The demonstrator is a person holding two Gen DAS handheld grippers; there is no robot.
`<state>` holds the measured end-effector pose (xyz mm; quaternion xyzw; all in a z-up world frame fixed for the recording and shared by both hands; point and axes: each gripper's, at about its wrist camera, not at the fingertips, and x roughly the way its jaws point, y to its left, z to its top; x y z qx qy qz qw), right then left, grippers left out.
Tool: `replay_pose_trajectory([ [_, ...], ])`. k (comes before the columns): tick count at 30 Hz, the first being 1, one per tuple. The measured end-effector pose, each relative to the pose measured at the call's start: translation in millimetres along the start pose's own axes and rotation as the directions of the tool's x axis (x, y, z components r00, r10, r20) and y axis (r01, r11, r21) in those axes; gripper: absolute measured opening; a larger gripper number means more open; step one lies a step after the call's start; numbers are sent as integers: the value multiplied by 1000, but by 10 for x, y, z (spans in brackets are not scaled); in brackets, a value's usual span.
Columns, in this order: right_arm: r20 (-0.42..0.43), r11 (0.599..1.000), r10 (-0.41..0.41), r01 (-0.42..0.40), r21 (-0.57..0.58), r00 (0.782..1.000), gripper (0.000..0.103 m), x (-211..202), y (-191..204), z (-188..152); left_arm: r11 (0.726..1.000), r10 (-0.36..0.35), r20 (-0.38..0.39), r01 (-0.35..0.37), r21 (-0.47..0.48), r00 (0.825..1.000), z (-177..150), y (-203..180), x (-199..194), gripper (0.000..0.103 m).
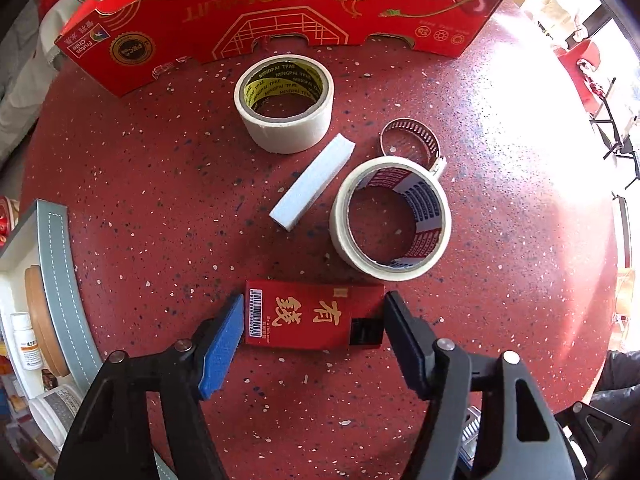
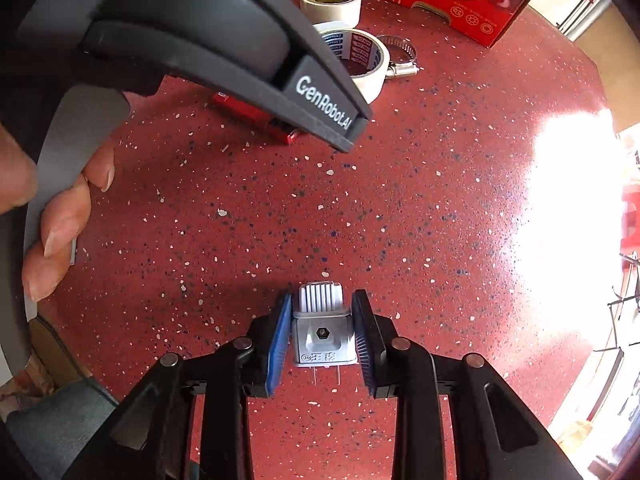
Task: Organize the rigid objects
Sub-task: 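Grasp the red gold-lettered box with left gripper while right gripper grasps the white plug, then carry the red box and white plug over the white tray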
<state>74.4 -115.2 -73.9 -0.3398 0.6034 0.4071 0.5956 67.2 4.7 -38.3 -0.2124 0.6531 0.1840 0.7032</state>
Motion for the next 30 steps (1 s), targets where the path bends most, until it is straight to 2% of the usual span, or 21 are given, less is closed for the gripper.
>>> replay_pose_trajectory([
  [4,4,998,2,-2,62,1000,32,-137,-162,-170,1000,3,-26,-3,-7,1000,-111,-6,16,72],
  [10,-14,989,26,-24,149,1000,32,-227,-393,-409,997,-16,-10,17,77,1000,-427,-7,-211,72],
  [13,-30,982,41,-35,185,999,32,-327,-410,-711,992,-54,-2,54,115,999,-636,6,-390,72],
  [17,-42,976,39,-29,218,998,32,-438,-450,-898,982,-115,4,114,150,993,-952,82,-607,72],
  [20,-45,969,42,-29,247,998,32,-470,-417,-885,974,-137,7,133,185,991,-1106,161,-760,72],
  [22,-43,964,44,-32,263,998,32,-416,-151,-787,969,-153,12,148,197,988,-1178,233,-869,72],
  [25,-32,966,25,-16,259,999,32,-472,-43,-691,967,-179,25,171,188,984,-1249,383,-1019,72],
  [30,-1,969,4,-4,246,1000,32,-589,135,-498,973,-184,72,171,154,980,-1302,717,-1165,72],
])
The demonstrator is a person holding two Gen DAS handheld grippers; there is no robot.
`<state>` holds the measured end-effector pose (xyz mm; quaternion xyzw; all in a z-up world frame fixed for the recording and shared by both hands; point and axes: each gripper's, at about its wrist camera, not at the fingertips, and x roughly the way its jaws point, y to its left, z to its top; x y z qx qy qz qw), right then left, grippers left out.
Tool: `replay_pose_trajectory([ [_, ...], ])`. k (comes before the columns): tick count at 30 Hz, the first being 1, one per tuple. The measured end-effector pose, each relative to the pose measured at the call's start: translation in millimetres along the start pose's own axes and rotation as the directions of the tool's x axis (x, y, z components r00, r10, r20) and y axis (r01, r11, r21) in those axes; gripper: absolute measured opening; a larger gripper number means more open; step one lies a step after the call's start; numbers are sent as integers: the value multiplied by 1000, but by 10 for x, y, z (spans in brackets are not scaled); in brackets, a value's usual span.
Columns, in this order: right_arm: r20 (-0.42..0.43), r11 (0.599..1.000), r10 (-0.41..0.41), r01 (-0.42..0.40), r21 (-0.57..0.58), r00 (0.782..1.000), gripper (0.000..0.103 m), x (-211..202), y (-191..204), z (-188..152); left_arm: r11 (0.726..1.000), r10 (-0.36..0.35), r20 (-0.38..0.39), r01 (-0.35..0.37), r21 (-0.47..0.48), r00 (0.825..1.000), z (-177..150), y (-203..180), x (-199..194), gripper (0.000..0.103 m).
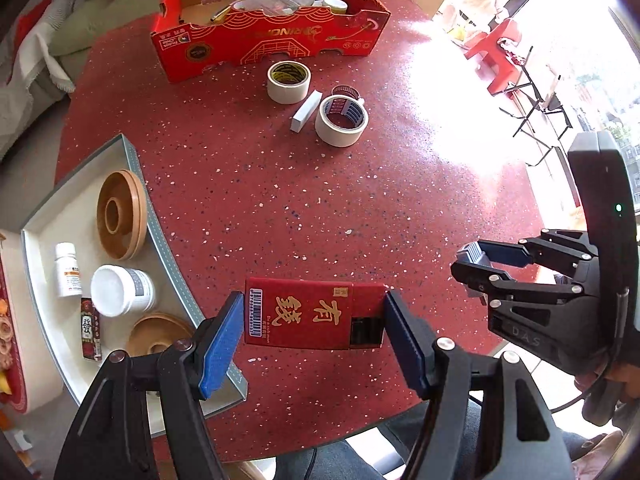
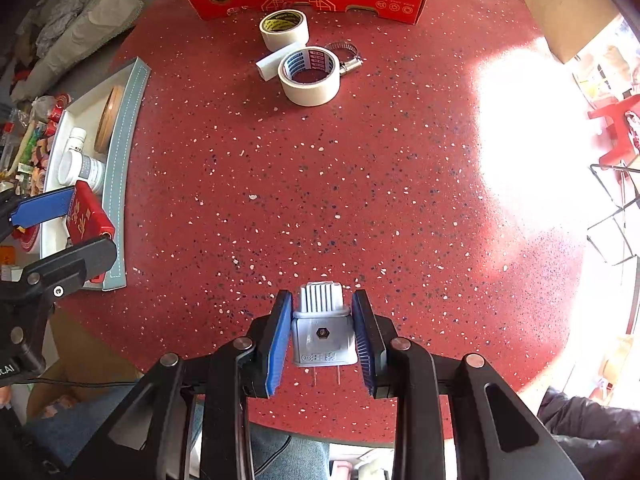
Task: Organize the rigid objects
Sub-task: 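Carry the red box and white plug over the white tray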
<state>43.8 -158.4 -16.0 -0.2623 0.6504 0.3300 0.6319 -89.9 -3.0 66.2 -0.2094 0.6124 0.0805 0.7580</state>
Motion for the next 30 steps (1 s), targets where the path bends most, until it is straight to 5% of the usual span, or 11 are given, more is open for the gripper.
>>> replay_pose_trajectory([
  [11,55,992,9,-2,-125,998,32,-328,1304,528,987,74,102,-58,-150,992,-346,970,-371,72],
  [19,49,962,40,-25,-273,998,32,-328,2027,635,938,145,95,-106,-330,985,-734,1680,-472,72],
  [30,57,908,61,-31,-418,997,32,-341,2699,727,901,196,78,-148,-408,977,-957,1982,-439,72],
])
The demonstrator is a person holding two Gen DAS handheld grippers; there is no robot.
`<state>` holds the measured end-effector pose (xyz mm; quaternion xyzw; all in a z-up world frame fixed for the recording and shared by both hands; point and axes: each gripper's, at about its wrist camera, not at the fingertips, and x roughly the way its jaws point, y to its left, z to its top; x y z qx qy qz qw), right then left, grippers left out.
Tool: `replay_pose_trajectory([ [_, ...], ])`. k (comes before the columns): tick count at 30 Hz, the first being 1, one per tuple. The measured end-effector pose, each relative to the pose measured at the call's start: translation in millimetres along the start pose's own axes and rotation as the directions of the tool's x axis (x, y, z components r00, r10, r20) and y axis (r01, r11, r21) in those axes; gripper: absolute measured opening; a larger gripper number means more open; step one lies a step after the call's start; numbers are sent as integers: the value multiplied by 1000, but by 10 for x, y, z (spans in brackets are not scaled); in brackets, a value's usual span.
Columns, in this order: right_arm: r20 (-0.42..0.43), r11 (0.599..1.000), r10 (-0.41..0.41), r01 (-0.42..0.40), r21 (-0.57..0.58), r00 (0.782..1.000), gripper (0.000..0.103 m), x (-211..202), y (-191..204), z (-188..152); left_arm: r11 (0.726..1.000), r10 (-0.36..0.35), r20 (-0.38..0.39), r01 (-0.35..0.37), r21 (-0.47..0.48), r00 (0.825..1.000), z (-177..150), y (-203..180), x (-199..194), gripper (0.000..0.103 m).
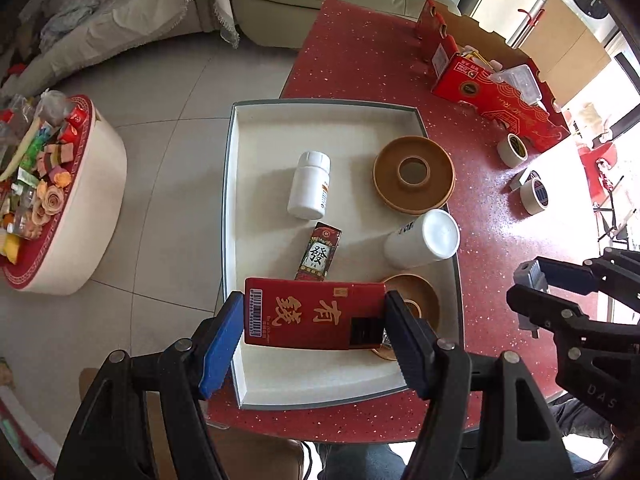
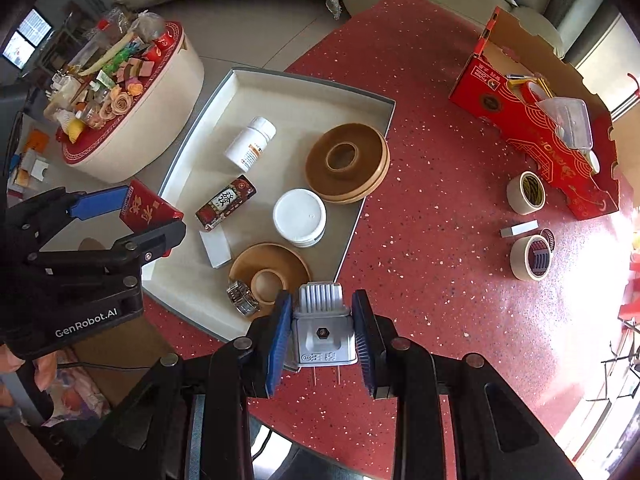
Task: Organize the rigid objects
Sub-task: 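Carry the red box and white plug over the white tray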
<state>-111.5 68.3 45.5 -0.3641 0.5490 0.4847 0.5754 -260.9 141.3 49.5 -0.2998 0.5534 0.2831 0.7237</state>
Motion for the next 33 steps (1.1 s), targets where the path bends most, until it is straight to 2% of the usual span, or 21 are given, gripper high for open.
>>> replay_pose_trajectory([
  [6,1,999,2,-2,-33,1000,32,2,136,31,1000,-3,4,3,11,1000,9,7,8,72],
  [24,2,1000,0,0,-12,1000,32,22,197,72,999,-8,-2,8,40,1000,98,42,68,72],
  [33,0,997,41,-41,59,999,32,81,170,148,999,-3,13,3,40,1000,339,98,105,72],
])
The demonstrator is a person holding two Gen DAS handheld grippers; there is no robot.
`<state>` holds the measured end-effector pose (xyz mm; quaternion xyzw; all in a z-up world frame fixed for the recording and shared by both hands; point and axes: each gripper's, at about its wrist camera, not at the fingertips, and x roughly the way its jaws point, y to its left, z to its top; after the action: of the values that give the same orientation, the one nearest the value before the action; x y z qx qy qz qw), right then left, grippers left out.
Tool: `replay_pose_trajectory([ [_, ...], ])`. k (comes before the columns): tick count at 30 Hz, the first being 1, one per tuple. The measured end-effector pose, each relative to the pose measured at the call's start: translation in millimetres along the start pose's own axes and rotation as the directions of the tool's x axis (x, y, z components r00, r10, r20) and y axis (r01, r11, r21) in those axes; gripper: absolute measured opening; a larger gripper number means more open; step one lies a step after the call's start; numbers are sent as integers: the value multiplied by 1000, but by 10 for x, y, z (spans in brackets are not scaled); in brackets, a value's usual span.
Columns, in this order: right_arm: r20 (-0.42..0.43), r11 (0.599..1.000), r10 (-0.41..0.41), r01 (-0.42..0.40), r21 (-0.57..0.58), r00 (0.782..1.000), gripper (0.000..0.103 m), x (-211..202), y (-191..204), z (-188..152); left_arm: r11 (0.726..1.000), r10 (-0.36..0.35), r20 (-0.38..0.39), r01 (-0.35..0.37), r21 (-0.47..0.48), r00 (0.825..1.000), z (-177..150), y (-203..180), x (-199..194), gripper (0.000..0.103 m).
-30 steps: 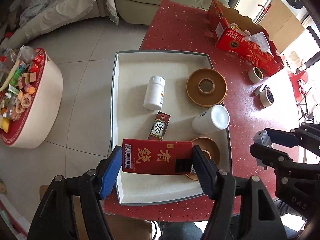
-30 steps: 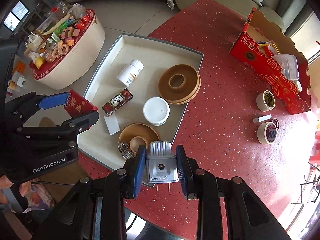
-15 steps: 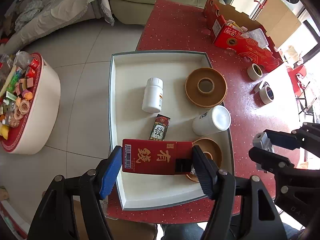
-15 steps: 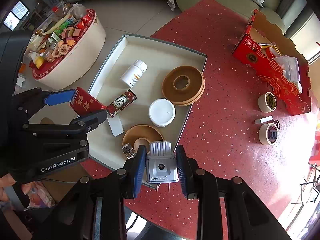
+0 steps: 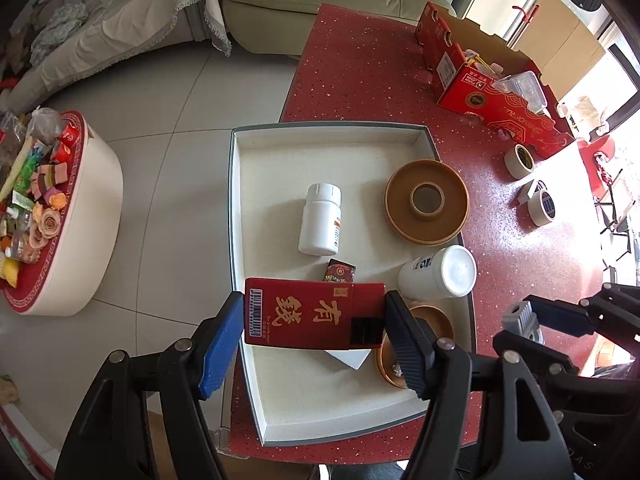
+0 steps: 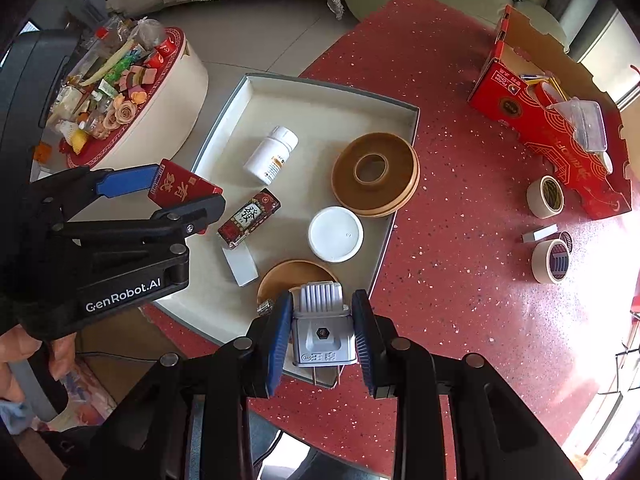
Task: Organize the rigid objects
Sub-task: 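Carry the red box and white plug over the white tray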
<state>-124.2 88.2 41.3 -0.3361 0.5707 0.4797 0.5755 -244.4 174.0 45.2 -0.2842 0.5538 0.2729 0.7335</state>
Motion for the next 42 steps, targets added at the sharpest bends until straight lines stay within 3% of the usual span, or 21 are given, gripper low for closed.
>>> replay_pose_trajectory([
  [11,-10,995,43,-42,90,999,32,105,-8,99,1000,6,15,-7,27,1000,420,-56,175,72],
  [42,-64,986,58,-47,158,996,32,497,69,4,998,12,-46,-9,61,999,630,-212,511,72],
])
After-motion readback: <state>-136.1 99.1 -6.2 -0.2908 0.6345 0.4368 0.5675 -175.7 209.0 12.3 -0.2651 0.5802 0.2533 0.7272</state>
